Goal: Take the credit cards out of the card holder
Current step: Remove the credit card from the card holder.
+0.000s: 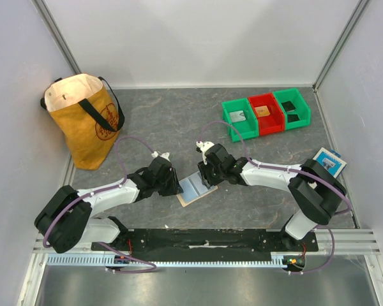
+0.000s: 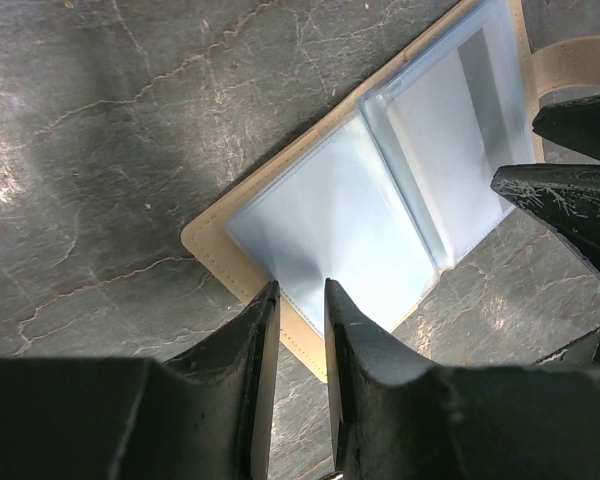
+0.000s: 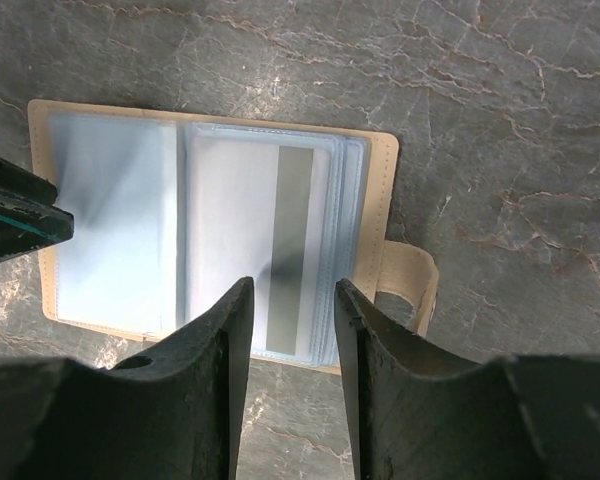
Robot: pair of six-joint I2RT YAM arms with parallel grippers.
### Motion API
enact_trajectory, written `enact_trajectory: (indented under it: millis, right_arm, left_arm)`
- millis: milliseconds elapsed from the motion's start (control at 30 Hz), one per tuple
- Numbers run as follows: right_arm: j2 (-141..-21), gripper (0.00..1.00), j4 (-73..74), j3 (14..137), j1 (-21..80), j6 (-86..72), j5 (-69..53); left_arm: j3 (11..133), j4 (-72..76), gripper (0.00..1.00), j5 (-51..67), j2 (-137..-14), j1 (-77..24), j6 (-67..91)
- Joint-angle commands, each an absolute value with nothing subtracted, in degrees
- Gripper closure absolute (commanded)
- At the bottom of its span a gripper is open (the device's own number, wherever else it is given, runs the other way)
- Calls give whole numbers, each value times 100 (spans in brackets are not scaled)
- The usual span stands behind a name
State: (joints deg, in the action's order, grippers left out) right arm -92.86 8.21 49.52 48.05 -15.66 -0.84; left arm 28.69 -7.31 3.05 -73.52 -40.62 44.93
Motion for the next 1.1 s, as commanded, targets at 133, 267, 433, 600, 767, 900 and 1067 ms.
enact_trajectory:
  millis: [133, 267, 433, 600, 767, 900, 1067]
  right_arm:
    - [-9343, 60, 668, 5018, 4825, -1556, -325]
    - [-9334, 62, 668, 5019, 4825, -1529, -343]
    - [-9386, 62, 694, 5027, 4825, -1503, -343]
    - [-9422, 60, 712, 5001, 4825, -1582, -316]
    - [-9404, 58, 712, 4913, 4825, -1556, -202]
    - [-9369, 57, 721, 4887, 4834, -1564, -98]
    - [-9281, 57, 844, 4860, 4851, -1503, 273]
  left_arm:
    - [2883, -729, 70, 123, -7357, -4087, 4315]
    - [2892, -791, 70, 53, -7339, -4078, 4307]
    - [2892, -791, 70, 79, -7400, -4078, 4289]
    - [2918, -809, 70, 88, -7435, -4078, 4289]
    - [2979, -923, 70, 97, -7488, -4078, 4245]
    - [2979, -923, 70, 97, -7532, -4078, 4254]
    - [2988, -932, 71, 114, -7532, -4078, 4263]
